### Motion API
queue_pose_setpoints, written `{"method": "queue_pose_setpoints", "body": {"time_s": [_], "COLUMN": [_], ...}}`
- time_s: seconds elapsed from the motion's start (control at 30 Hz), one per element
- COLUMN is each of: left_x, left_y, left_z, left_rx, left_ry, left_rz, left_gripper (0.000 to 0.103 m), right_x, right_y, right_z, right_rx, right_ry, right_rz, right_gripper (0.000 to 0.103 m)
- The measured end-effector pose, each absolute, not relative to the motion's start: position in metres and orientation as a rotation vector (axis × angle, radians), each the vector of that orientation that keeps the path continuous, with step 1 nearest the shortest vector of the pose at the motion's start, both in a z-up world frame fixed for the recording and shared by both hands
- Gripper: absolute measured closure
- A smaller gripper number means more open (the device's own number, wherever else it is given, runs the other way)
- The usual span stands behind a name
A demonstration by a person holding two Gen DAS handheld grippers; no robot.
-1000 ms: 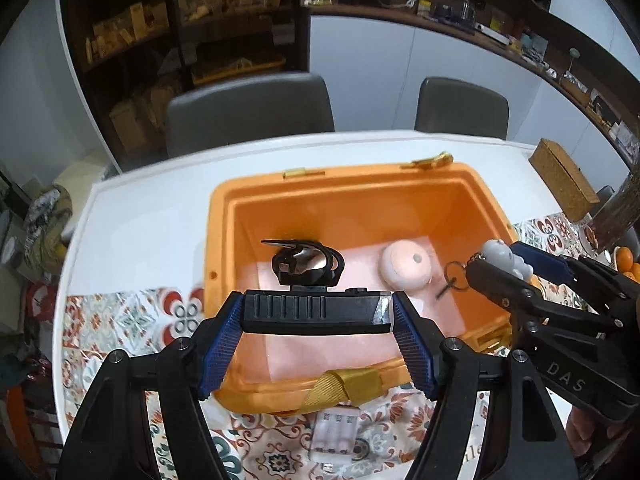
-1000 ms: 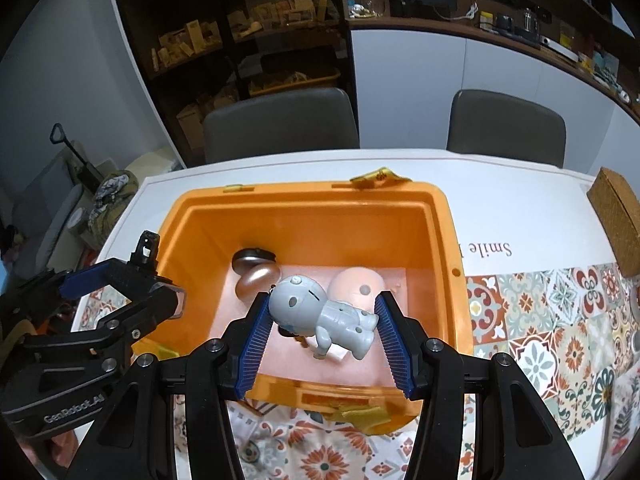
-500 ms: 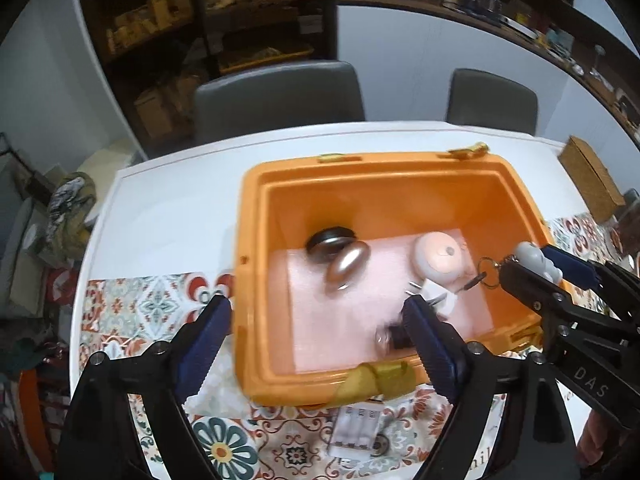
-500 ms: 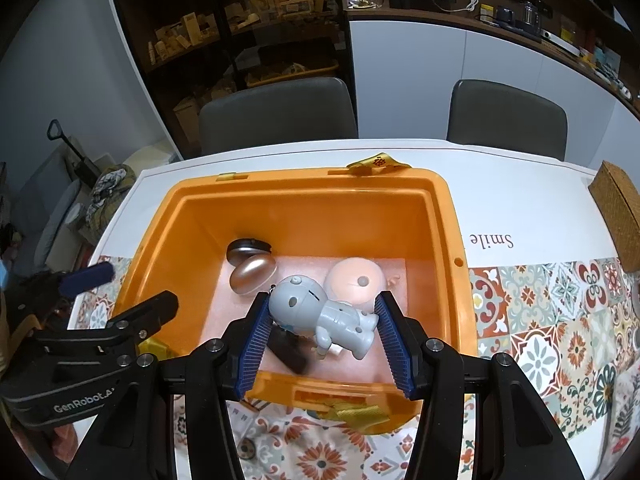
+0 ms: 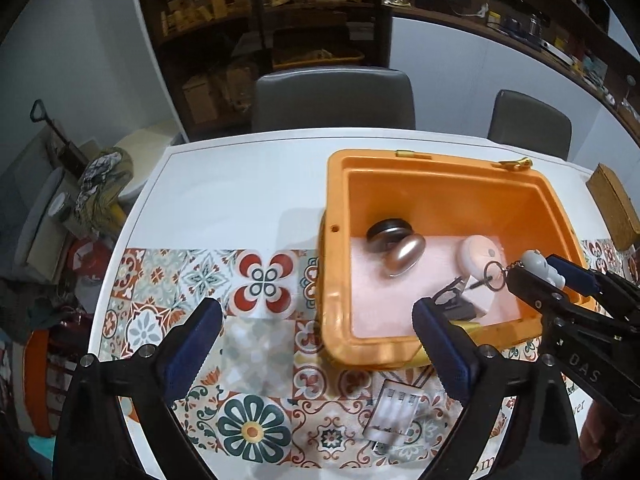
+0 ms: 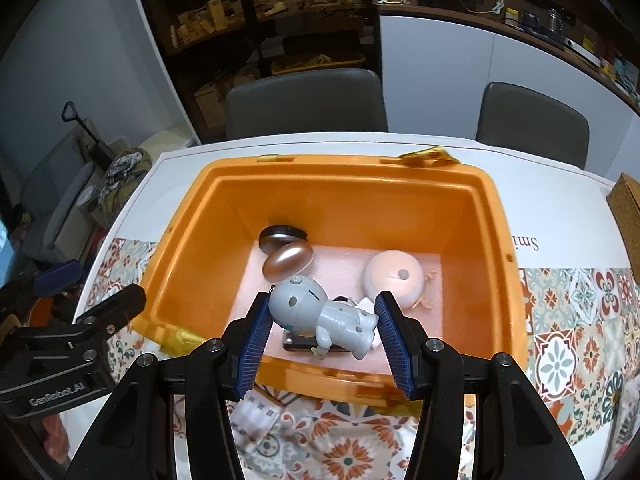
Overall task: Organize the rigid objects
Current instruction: 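Open the left tool dropping the flashlight into the crate while the right tool releases the figurine, then withdraw both tools and reach the right tool to the white battery charger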
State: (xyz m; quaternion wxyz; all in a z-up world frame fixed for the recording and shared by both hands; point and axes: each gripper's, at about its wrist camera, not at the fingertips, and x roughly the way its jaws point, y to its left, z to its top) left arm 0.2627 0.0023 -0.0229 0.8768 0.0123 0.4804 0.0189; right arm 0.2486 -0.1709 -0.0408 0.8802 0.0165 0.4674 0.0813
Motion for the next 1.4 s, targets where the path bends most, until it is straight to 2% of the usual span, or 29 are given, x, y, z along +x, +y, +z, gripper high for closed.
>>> {"method": "queue_pose_setpoints", "body": {"time_s": [0.1, 0.13, 0.17, 1.03, 1.4], "left_x": [0.260, 0.259, 0.259, 0.192, 0.160], "left_y": [0.007, 0.008, 0.008, 0.021, 0.034], "left_z": [-0.025, -0.026, -0.027, -0.021, -0.036], "left_rx": [0.022, 0.019, 0.014, -0.051, -0.080], "left_ry": [1.003, 1.005, 1.007, 0.988, 1.014], "left_rz": [0.051, 0.052, 0.054, 0.115, 0.178], "left_gripper": [0.006, 0.006, 0.006, 0.006, 0.005], "right_x": [0.249, 0.250, 0.249, 0.176, 0.142], "right_y": [-0.167, -0.166, -0.166, -0.167, -0.155], "right_z": [-0.044, -0.045, -0.045, -0.013, -0.020], "right_rx": [0.026, 0.027, 0.031, 0.020, -0.024], "right_ry": [0.977, 0.978, 0.973, 0.863, 0.859], "right_rz": [0.155, 0.151, 0.144, 0.217, 0.291], "right_gripper": [0.047, 0.034, 0.025, 0.025, 0.021]}}
